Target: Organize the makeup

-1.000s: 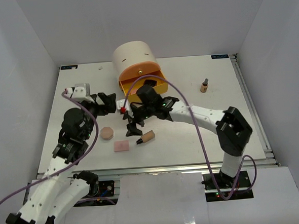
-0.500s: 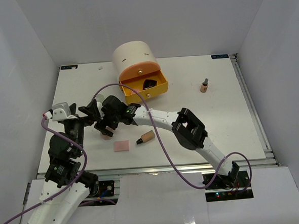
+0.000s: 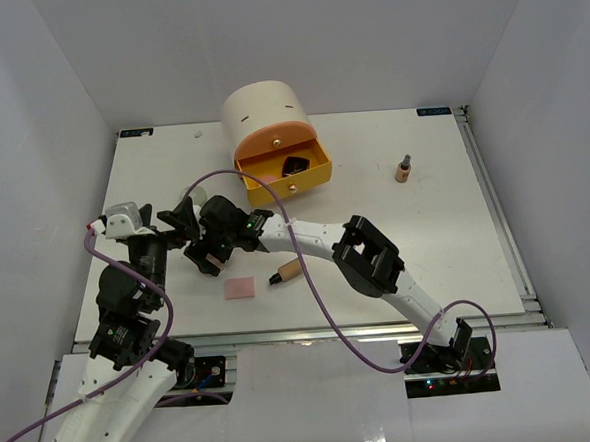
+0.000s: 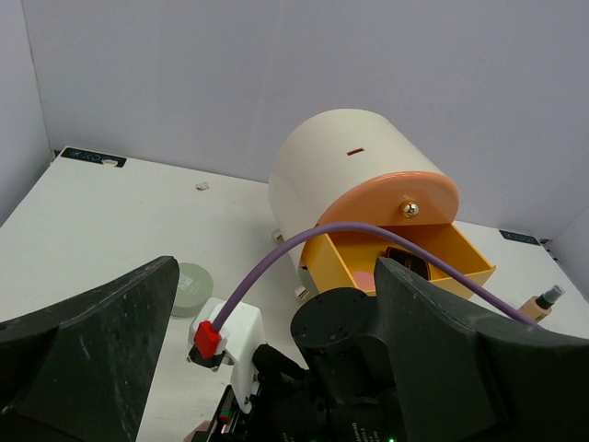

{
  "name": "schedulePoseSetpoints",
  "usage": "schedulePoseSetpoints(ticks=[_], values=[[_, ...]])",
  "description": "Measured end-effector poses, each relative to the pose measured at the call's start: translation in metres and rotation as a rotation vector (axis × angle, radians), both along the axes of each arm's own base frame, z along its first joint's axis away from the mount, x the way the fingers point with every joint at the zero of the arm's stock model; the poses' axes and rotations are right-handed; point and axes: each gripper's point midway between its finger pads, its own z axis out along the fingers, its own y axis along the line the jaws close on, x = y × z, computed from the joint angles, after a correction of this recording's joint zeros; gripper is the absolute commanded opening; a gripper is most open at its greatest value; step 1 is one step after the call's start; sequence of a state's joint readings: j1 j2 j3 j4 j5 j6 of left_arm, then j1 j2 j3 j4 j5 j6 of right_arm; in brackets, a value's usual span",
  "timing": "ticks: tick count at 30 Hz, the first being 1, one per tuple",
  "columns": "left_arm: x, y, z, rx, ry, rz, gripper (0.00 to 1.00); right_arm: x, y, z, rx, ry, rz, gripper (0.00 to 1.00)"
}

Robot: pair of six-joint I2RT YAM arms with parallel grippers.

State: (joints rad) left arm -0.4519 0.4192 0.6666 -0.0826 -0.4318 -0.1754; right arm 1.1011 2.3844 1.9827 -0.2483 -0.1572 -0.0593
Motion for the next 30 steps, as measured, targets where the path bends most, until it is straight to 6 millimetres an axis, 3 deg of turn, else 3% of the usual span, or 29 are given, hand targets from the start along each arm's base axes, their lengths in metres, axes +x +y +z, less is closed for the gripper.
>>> schedulePoseSetpoints(ticks=[7,15,21,27,30], values=[[-0.001,-0.002,0.001,0.001,-0.004,-0.011,0.98,-0.006,0.005,0.002,0.023,-0.011,0.06,0.9],[-0.001,-0.003,0.001,0.001,-0.005,-0.016,0.98,-0.015,0.009,-0.008,-0.008,-0.084,0.11,0.9],[-0.001,-0.003,0.001,0.002,-0.007,-0.021,0.98,-0.016,0.009,-0.019,-0.04,-0.131,0.127,1.0],[-0.001,-0.003,0.001,0.002,-0.007,-0.021,0.98,-0.015,0.005,-0.025,-0.074,-0.159,0.139,0.74],[-0.001,-0.003,0.001,0.002,-0.007,-0.021,0.98,-0.014,0.004,-0.025,-0.077,-0.17,0.146,0.5]])
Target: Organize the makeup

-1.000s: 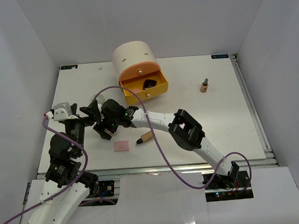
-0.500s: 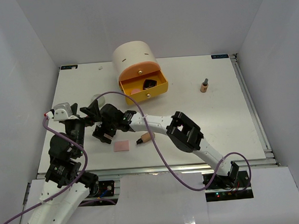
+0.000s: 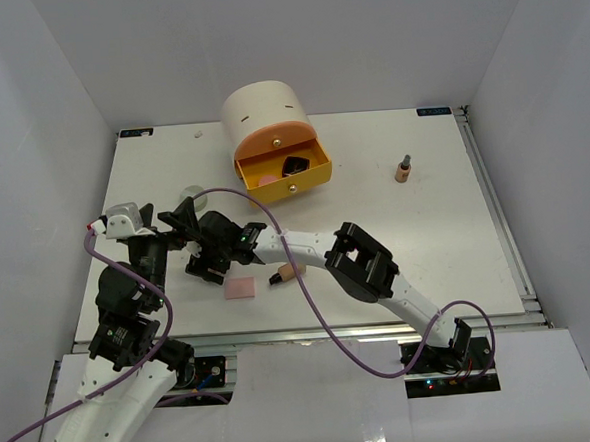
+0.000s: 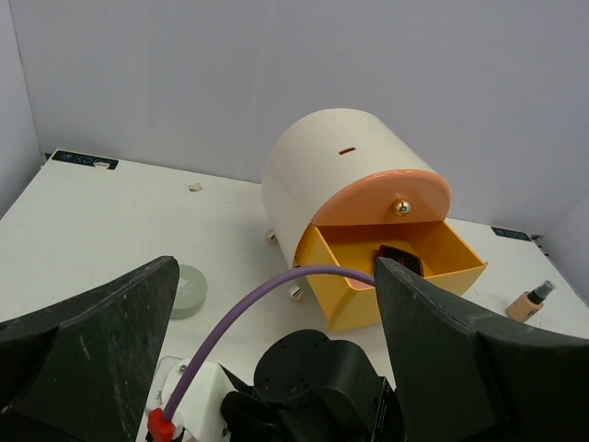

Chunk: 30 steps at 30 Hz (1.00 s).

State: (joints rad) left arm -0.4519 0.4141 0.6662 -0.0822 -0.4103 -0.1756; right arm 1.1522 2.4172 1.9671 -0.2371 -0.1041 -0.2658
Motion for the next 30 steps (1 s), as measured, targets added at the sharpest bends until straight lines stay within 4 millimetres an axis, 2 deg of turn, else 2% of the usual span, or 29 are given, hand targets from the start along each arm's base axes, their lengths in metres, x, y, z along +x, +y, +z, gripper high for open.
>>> schedulePoseSetpoints(ticks=[5,8,11,13,15,18,21,24,27,30], values=[[0.0,0.0,0.0,0.0,0.0,0.0,0.98,0.0,0.0,0.0,-0.002,-0.016,0.019,0.24],[0.0,0.0,0.0,0.0,0.0,0.0,0.98,-0.004,-0.003,0.001,-0.001,-0.001,0.059,0.21],[0.0,0.0,0.0,0.0,0.0,0.001,0.98,-0.022,-0.016,0.011,-0.004,0.069,0.16,0.17],[0.0,0.0,-0.001,0.001,0.001,0.001,0.98,-0.033,-0.024,0.033,0.02,0.117,0.239,0.13],[0.0,0.0,-0.001,0.0,0.001,0.001,0.98,-0.037,-0.033,0.066,0.069,0.137,0.3,0.12],[-0.002,0.0,0.005,-0.014,-0.021,-0.003,0.98,-0.033,-0.051,0.121,0.148,0.12,0.346,0.12],[-0.005,0.003,0.008,-0.024,-0.037,0.006,0.98,-0.027,-0.078,0.167,0.21,0.078,0.358,0.11],[-0.005,0.005,0.008,-0.021,-0.034,0.014,0.98,-0.01,-0.104,0.204,0.258,0.015,0.322,0.1],[-0.004,0.004,0.007,-0.019,-0.032,0.014,0.98,0.016,-0.127,0.229,0.29,-0.032,0.254,0.11],[-0.001,0.003,0.004,-0.014,-0.021,0.014,0.98,0.064,-0.156,0.238,0.299,-0.068,0.118,0.11]])
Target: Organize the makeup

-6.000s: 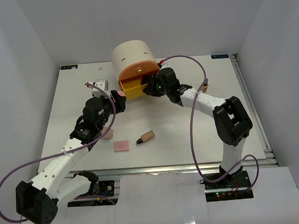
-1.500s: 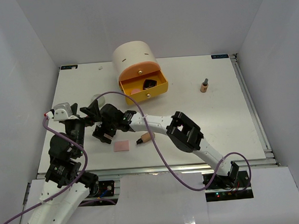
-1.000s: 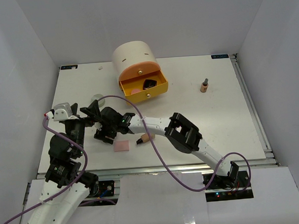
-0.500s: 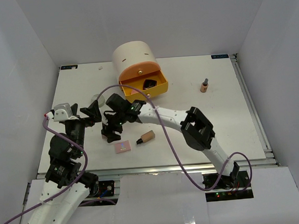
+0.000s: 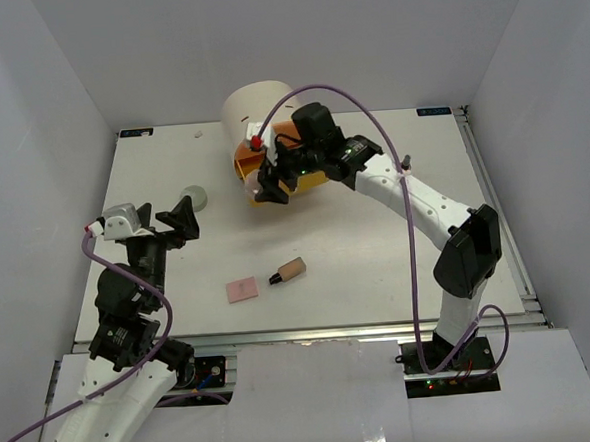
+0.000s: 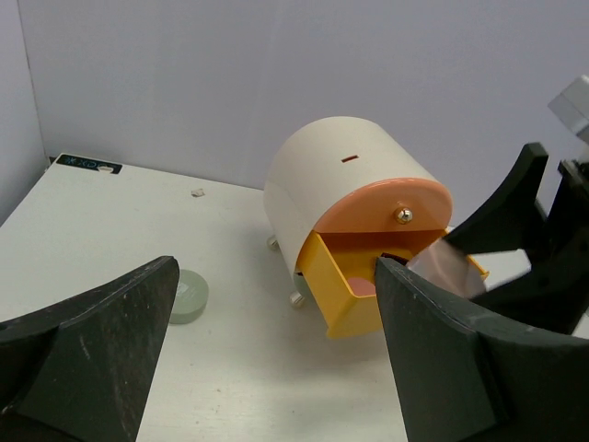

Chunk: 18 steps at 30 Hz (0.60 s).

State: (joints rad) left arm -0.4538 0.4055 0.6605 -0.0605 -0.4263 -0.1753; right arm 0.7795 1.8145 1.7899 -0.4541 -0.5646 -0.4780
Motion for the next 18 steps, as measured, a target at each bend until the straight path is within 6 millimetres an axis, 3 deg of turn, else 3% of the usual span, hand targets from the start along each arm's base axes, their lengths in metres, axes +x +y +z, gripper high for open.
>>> schedulePoseSetpoints(ticks=[5,8,14,18], values=[[0.008,-0.004,-0.009,0.019,0.036,-0.002,0.98,0.091,-0.064,-0.005,-0.008,-0.005,-0.306,0.12],[0.011,-0.006,-0.014,0.029,0.057,-0.005,0.98,0.124,-0.09,-0.01,-0.01,-0.011,-0.445,0.14],[0.013,-0.008,-0.018,0.039,0.071,-0.009,0.98,0.149,-0.098,-0.023,-0.001,-0.025,-0.567,0.25],[0.014,-0.01,-0.02,0.043,0.077,-0.014,0.98,0.157,-0.098,-0.033,-0.002,-0.025,-0.596,0.43]])
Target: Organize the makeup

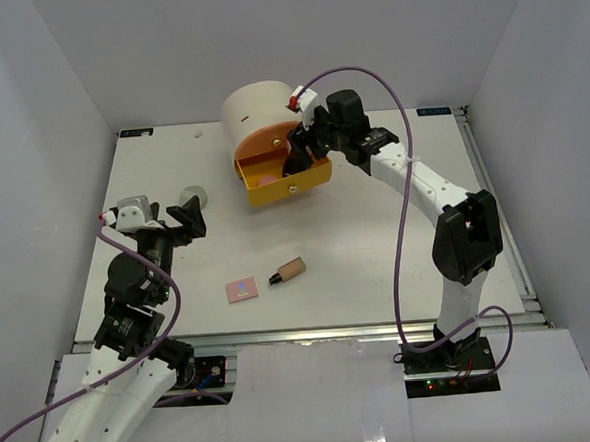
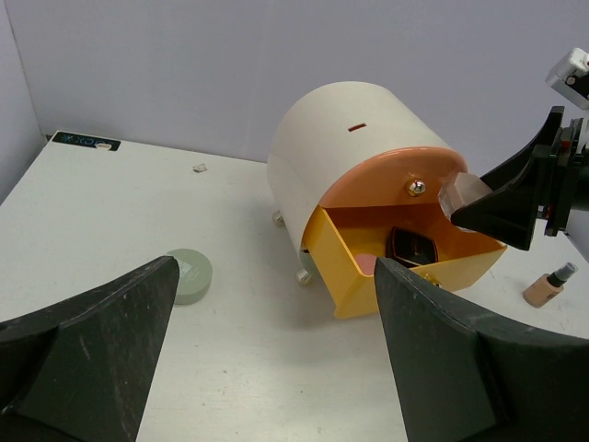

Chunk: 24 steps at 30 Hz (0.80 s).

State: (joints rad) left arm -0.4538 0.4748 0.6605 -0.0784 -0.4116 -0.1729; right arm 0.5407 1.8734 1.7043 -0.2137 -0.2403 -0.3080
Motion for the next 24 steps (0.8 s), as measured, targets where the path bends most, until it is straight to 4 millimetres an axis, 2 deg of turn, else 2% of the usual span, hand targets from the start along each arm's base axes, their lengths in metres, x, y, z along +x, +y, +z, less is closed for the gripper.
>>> schedulePoseSetpoints(ticks=[5,10,14,24], values=[[0.001,-0.001,-0.002,0.004,0.006,-0.005,0.98,0.003,-0.001,-0.012,-0.011,0.011,-0.015,0.61],[0.002,-0.003,-0.003,0.007,0.011,-0.008,0.98,0.003,-0.002,-0.021,-0.022,0.025,-0.018,0.7],[0.003,-0.003,-0.004,0.009,0.015,-0.01,0.98,0.003,-0.001,-0.024,-0.024,0.027,-0.017,0.8],[0.011,-0.013,-0.016,0.034,0.059,-0.039,0.98,0.004,0.0,-0.027,-0.02,0.025,-0.012,0.86]])
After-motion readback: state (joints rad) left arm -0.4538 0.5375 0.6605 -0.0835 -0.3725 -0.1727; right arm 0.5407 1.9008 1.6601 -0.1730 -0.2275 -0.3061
